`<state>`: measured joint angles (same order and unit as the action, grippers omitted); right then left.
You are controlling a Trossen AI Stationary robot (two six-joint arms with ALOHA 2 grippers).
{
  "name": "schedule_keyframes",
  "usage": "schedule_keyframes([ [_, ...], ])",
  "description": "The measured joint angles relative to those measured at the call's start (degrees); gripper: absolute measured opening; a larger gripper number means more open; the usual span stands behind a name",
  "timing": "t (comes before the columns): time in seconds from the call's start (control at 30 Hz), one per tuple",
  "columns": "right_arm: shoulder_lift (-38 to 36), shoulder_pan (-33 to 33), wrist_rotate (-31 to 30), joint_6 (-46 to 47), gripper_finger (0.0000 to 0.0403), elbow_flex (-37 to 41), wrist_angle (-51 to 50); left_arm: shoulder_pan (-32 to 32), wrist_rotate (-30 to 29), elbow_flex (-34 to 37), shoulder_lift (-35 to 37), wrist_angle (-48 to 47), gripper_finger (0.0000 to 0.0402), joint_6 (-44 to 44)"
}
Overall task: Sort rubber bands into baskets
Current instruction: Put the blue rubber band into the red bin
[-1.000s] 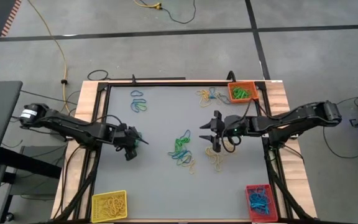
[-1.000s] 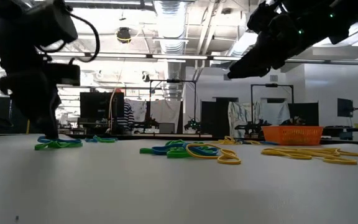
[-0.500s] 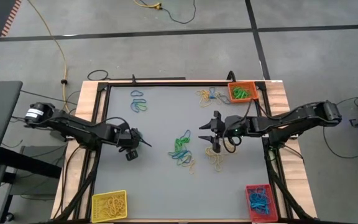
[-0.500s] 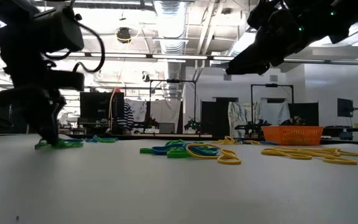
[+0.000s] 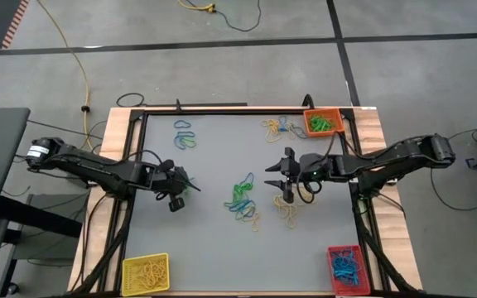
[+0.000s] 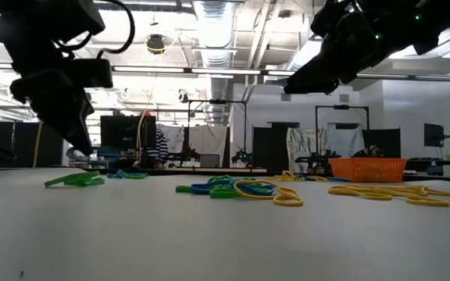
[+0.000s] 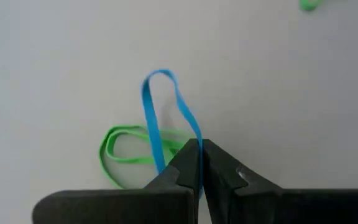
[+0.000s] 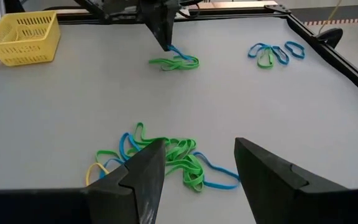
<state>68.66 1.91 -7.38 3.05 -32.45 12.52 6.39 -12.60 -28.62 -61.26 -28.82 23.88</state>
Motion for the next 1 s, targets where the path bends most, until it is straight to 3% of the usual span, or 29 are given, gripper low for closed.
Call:
schedule_keyframes([
  [0.17, 0.0, 0.03, 0.27, -0.02, 0.0221, 0.0, 0.3, -0.02, 1.01, 0.0, 1.62, 2.72, 0.0, -1.22],
  [0.43, 8.02, 2.54, 5.76, -4.1, 0.0221, -0.07, 12.54, 0.0, 9.76, -0.02, -0.3, 23.87, 0.0, -10.28],
  [0.67, 19.35, 5.55, 6.27, -9.66, 0.0221, -2.35, 26.89, 0.0, 16.7, -0.07, -9.2, 42.84, 0.0, -14.24],
  [0.87, 26.09, 7.51, 6.38, -12.64, 0.0221, -8.57, 26.55, 0.0, 21.65, -0.04, -18.58, 55.29, 0.0, -15.1],
  [1.0, 29.64, 8.32, 6.16, -14.53, 0.0221, -11.55, 24.99, 0.0, 23.93, -2.2, -23.19, 56.89, 0.0, -15.62],
])
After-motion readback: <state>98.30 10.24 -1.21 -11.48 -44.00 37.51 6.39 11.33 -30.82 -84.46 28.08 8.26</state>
